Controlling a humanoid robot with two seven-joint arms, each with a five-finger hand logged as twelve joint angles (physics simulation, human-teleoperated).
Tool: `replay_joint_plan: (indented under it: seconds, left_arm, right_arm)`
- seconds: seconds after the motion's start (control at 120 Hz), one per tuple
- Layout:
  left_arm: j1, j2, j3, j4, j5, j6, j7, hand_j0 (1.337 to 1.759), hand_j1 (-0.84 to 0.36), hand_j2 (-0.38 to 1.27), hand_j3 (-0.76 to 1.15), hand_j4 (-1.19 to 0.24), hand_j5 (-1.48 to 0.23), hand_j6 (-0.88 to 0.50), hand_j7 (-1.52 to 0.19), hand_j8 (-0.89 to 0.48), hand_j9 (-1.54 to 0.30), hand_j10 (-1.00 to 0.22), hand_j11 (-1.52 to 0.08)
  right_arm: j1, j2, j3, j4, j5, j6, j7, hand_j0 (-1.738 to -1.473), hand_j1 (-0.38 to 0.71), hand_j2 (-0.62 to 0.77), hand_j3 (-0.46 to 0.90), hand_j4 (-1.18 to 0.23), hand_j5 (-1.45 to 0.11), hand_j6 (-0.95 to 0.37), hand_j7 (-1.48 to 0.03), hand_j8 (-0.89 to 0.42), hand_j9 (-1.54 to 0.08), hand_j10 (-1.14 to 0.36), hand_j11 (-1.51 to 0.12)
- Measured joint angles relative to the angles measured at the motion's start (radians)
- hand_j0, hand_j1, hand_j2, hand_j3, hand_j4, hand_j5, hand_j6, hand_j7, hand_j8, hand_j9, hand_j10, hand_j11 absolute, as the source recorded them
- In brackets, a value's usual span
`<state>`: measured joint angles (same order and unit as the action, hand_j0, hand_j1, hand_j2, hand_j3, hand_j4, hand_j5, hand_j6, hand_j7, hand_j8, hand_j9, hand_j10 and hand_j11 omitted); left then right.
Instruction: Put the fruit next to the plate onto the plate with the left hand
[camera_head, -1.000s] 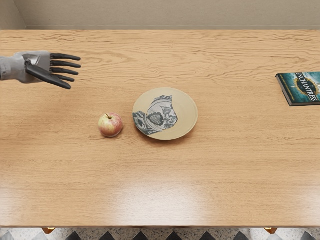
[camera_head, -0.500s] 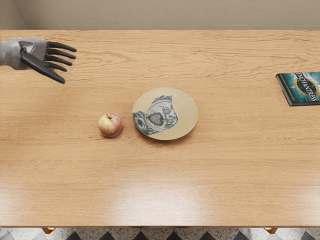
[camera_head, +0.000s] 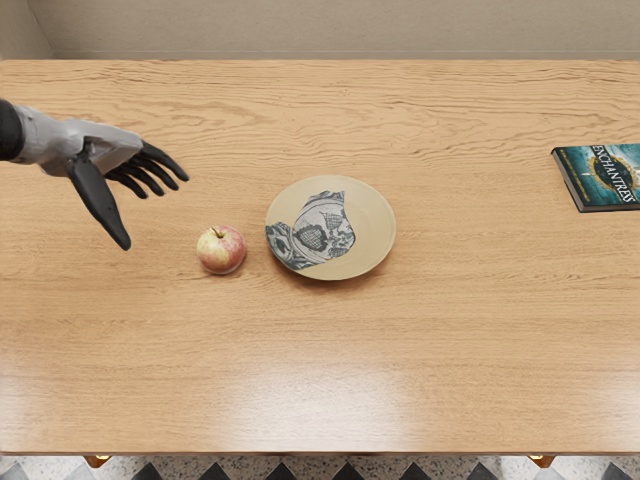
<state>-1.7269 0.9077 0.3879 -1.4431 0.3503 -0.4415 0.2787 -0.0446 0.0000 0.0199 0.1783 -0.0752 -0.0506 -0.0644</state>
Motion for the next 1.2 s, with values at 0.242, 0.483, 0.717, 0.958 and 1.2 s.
replay_joint_plan:
  seconds: [0.242, 0.483, 0.717, 0.958, 1.2]
  left_arm:
    - [-0.112, -0.15, 0.25, -0.109, 0.013, 0.306, -0.001, 1.658, 0.05, 0.05, 0.0, -0.25, -0.32, -0.25, -0.32, -0.25, -0.32, -0.25, -0.32]
    - [-0.134, -0.34, 0.368, -0.123, 0.048, 0.517, 0.003, 1.658, 0.05, 0.05, 0.0, -0.25, -0.32, -0.25, -0.32, -0.25, -0.32, -0.25, -0.32]
    - [-0.145, -0.426, 0.402, -0.149, 0.048, 0.595, 0.008, 1.658, 0.05, 0.05, 0.0, -0.25, -0.32, -0.25, -0.32, -0.25, -0.32, -0.25, -0.32]
    - [-0.134, -0.486, 0.42, -0.163, 0.058, 0.705, 0.012, 1.658, 0.05, 0.05, 0.0, -0.25, -0.32, -0.25, -0.32, -0.25, -0.32, -0.25, -0.32]
    - [-0.12, -0.524, 0.43, -0.161, 0.067, 0.765, 0.012, 1.658, 0.05, 0.05, 0.0, -0.25, -0.32, -0.25, -0.32, -0.25, -0.32, -0.25, -0.32]
  right_arm:
    - [0.0, 0.0, 0.0, 0.0, 0.0, 0.0, 0.0, -1.658, -0.32, -0.01, 0.0, -0.03, -0.03, -0.03, -0.03, -0.03, -0.03, -0.03, -0.03]
    - [0.0, 0.0, 0.0, 0.0, 0.0, 0.0, 0.0, -1.658, -0.32, -0.01, 0.0, -0.03, -0.03, -0.03, -0.03, -0.03, -0.03, -0.03, -0.03]
    - [0.0, 0.0, 0.0, 0.0, 0.0, 0.0, 0.0, -1.658, -0.32, -0.01, 0.0, -0.03, -0.03, -0.03, -0.03, -0.03, -0.03, -0.03, -0.03]
    - [0.0, 0.0, 0.0, 0.0, 0.0, 0.0, 0.0, -1.658, -0.32, -0.01, 0.0, -0.03, -0.03, -0.03, -0.03, -0.03, -0.03, -0.03, -0.03]
    - [0.0, 0.0, 0.0, 0.0, 0.0, 0.0, 0.0, -1.658, -0.32, -0.01, 0.0, -0.03, -0.03, -0.03, -0.03, -0.03, -0.03, -0.03, -0.03]
